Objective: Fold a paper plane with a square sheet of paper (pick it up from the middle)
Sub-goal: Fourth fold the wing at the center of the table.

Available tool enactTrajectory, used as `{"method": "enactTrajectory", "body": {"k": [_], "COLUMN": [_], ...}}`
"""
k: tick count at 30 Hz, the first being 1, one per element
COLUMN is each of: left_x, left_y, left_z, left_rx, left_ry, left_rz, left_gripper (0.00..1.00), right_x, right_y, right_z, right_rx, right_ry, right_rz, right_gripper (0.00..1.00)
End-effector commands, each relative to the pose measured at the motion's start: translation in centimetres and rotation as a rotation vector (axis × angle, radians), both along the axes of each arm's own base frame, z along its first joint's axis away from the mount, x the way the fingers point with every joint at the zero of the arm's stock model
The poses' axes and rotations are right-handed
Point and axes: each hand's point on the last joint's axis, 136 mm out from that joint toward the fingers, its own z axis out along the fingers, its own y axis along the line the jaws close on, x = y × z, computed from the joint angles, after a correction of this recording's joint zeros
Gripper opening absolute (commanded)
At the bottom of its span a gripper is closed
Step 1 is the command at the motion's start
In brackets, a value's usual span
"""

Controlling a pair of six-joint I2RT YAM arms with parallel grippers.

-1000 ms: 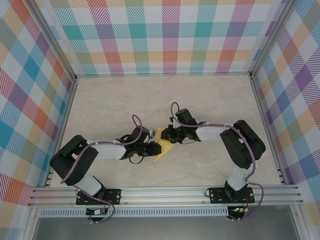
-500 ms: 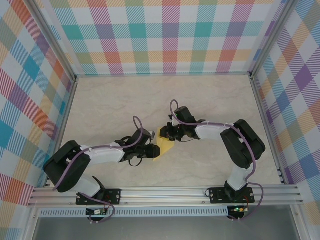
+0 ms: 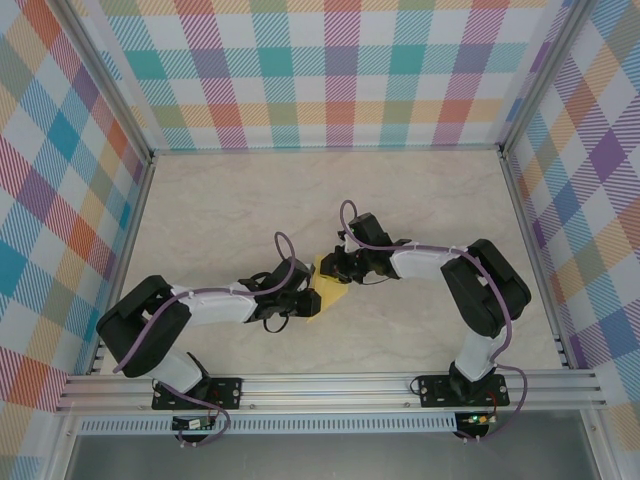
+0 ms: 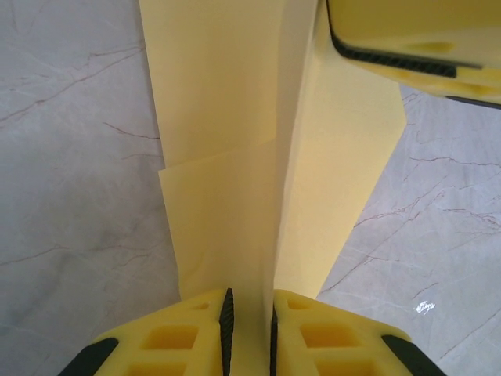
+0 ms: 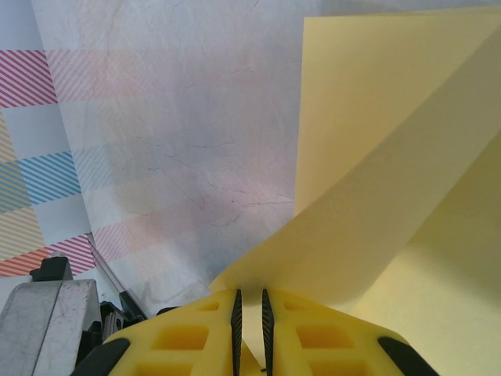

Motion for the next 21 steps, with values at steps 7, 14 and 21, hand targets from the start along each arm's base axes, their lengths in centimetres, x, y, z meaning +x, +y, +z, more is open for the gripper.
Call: {"method": "enactTrajectory", "body": {"k": [7,14,21], "left_x": [-0.2,0.1,0.4], "left_y": [-0.8,-1.0,-1.1], "left_z": [0.1,-0.3,-0.6], "left_rx": [0.003,-0.111,-0.206], "left_ry": [-0.009,0.066,0.148], "left_rz": [-0.055,-0.021,-0.005], "left_gripper": [0.06,0.04,0.04], "right_x": [-0.2,-0.5,-1.2], "right_y": [-0.2,-1.7,-2.7], "right_z": [-0.3,0.1,0.3], "right_rx": [-0.031,-0.088,-0.100], "right_ry": [-0.009,-0.045,-0.054], "right_rz": [0.014,-0.022,-0.040], "right_gripper": [0.18,0.19,0.20]}}
